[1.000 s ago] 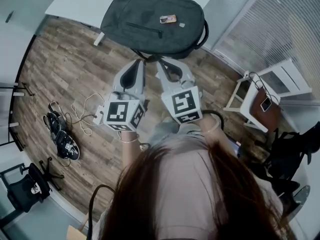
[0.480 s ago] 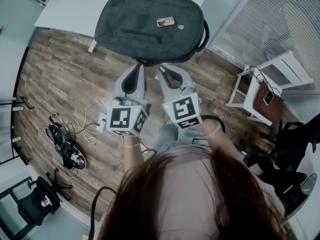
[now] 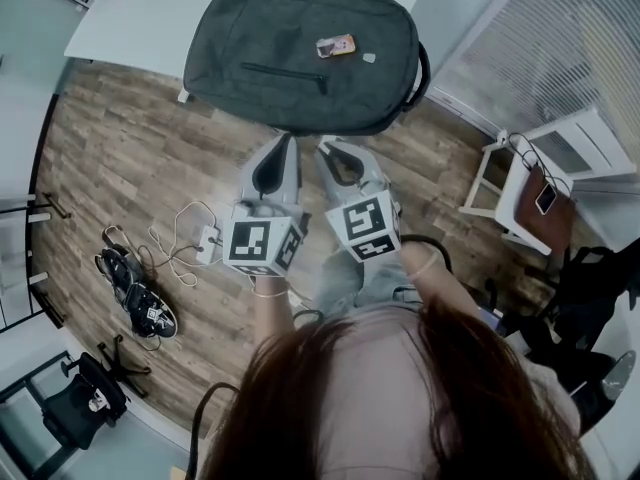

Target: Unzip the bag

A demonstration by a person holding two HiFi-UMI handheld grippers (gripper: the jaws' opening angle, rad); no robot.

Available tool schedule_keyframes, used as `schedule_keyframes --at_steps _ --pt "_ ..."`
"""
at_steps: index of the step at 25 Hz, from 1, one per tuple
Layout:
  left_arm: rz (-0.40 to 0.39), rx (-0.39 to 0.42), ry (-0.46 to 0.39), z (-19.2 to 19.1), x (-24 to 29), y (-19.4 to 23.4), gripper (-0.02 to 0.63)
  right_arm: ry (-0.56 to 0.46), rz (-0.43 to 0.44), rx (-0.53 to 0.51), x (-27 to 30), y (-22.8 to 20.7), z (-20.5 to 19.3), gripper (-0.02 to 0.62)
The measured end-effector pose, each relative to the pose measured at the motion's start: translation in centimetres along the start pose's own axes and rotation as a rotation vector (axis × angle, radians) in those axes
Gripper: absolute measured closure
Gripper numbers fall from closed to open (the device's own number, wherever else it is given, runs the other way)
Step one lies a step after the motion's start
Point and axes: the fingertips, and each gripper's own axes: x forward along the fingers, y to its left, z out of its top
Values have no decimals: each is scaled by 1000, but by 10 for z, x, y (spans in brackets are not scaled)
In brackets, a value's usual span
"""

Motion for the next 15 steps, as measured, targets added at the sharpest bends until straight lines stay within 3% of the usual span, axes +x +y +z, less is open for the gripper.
schedule_keyframes --at_steps 15 --pt "2 -9 48 -38 28 17 597 34 44 124 37 -6 -37 537"
